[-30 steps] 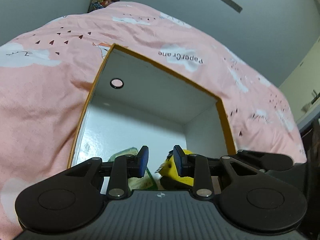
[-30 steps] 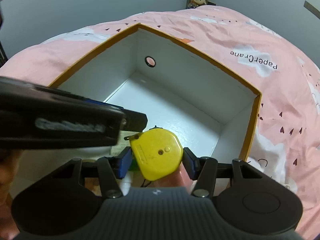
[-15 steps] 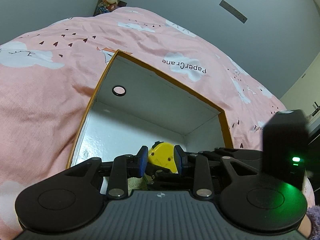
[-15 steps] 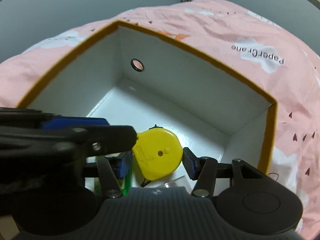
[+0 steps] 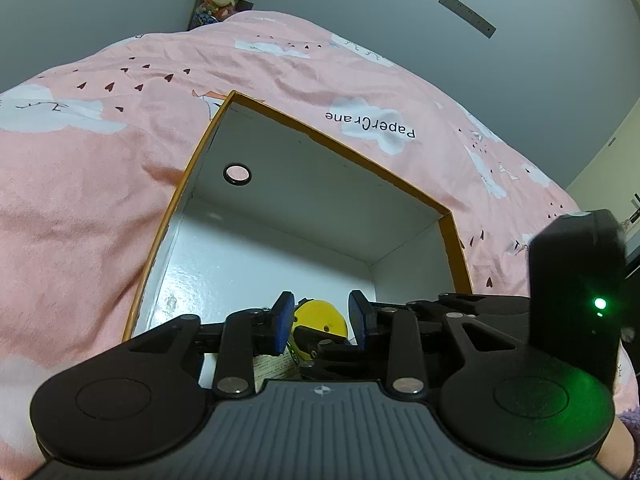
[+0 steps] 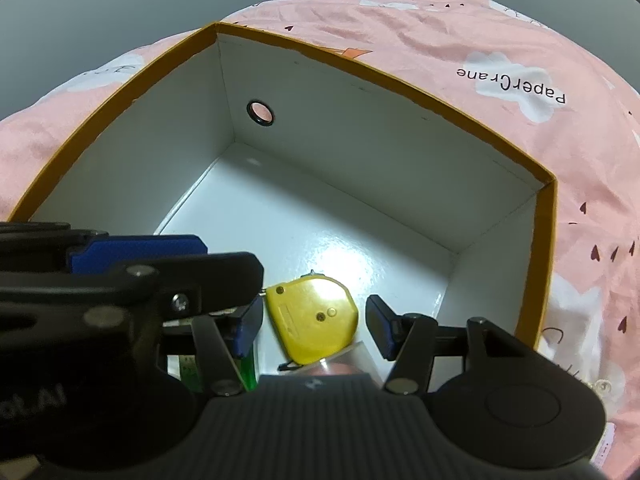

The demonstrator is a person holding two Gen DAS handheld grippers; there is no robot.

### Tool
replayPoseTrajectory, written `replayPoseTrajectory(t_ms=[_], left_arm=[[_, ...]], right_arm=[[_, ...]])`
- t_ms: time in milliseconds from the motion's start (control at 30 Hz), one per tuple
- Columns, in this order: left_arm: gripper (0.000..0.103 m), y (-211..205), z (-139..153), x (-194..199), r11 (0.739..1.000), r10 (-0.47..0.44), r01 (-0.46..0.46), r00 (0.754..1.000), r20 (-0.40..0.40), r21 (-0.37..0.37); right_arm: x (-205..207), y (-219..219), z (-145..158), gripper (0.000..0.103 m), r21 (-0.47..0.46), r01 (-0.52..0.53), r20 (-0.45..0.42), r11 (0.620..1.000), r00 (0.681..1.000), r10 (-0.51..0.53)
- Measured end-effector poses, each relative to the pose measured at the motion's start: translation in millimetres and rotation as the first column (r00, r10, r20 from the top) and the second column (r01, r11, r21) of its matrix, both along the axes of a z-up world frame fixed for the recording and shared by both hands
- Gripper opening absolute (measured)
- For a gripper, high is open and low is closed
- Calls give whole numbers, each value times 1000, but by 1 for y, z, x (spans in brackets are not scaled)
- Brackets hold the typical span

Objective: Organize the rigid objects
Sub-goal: 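Lower and release the green bottle with the left tool while the right tool releases the tape measure, then move both tools back to the remaining items on the bed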

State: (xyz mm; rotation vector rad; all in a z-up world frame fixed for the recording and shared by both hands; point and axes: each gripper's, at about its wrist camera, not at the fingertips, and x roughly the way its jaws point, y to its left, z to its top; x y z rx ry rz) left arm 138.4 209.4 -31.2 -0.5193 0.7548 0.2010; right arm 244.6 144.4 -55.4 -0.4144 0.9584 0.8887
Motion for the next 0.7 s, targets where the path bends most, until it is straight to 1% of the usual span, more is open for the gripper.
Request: replayPoseTrajectory(t_ms=[67,133,233,367,433,500,567,700], left_arm=[[41,-2,3,-3,1000,6,-6,1000,8,3],[41,-9,9,-7,1000,10,-11,1000,25,29],[41,-20,19,-12,999,7,-11,997,71,49],[41,-34,34,-18,998,-13,4,992,124,67],[43,-42,40,-20,996,-30,17,989,145,88],[45,-50,44,-22,994,-51,36,985,162,100],[46,-60,46,-21,993,-83,67,981,173,101],[46,-82,45,-19,986,-137,118,976,169,114]], right_arm=[[-5,-6,5,57,8,0,15,1000,1000,0],[-10,-12,11,57,22,1,25,1000,1000,-2],[-20,-25,22,57,49,3,48,999,999,-6],[-38,-51,40,57,94,15,85,996,996,-23],[-45,-64,50,57,117,24,110,993,993,-37],[-51,-81,60,58,148,39,132,988,989,-59],[-58,-100,69,65,173,70,157,982,983,-98],[-63,-144,81,66,205,159,186,966,963,-198]])
